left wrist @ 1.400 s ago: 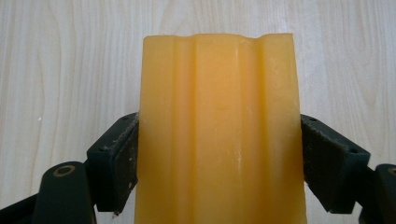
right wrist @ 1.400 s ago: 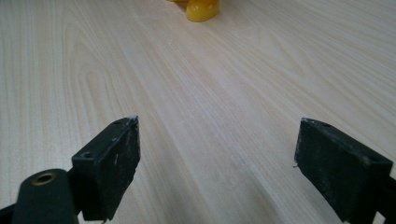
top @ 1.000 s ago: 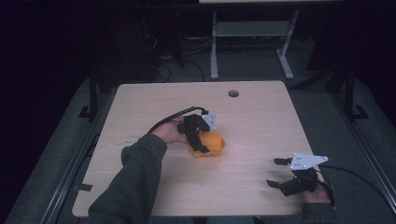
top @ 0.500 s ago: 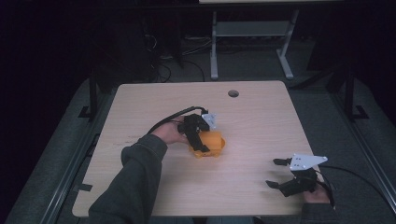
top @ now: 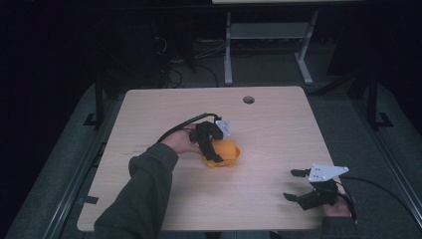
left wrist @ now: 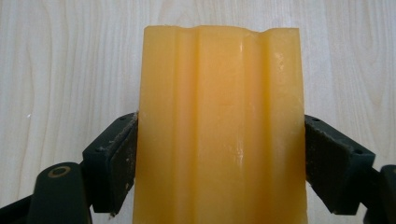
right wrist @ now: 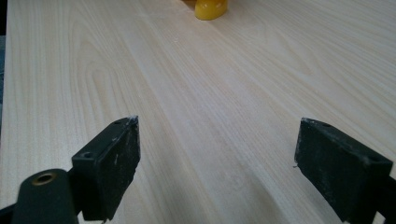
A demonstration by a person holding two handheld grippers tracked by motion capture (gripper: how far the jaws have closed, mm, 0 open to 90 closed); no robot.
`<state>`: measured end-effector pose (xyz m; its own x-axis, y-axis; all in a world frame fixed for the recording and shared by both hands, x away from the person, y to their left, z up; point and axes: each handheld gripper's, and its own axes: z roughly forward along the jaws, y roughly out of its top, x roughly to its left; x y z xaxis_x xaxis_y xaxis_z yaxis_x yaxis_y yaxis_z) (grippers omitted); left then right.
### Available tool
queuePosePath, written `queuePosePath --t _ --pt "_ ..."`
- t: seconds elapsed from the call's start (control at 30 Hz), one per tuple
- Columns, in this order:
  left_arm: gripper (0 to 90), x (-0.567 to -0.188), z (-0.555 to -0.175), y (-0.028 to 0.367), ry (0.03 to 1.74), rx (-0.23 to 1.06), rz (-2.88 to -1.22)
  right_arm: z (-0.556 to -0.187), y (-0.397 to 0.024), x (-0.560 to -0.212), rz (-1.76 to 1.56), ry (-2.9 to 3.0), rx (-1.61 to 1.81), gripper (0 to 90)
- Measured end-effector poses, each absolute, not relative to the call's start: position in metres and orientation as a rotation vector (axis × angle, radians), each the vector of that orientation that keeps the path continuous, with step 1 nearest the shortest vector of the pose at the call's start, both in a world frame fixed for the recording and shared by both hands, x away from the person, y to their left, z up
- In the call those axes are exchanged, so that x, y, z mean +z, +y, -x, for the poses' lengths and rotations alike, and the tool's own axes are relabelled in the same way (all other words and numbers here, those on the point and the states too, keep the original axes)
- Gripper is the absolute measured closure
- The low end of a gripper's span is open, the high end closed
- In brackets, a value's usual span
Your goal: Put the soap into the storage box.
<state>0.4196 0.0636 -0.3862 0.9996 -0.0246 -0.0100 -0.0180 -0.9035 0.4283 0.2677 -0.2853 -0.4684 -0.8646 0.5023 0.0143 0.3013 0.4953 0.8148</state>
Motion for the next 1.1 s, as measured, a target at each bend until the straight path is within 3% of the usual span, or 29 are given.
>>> queuePosePath --t 1.1 --pt "19.5 -0.352 -0.407 0.088 0.044 0.072 -2.641 -0.268 -0.285 -0.469 -0.695 2.524 1.302 13.5"
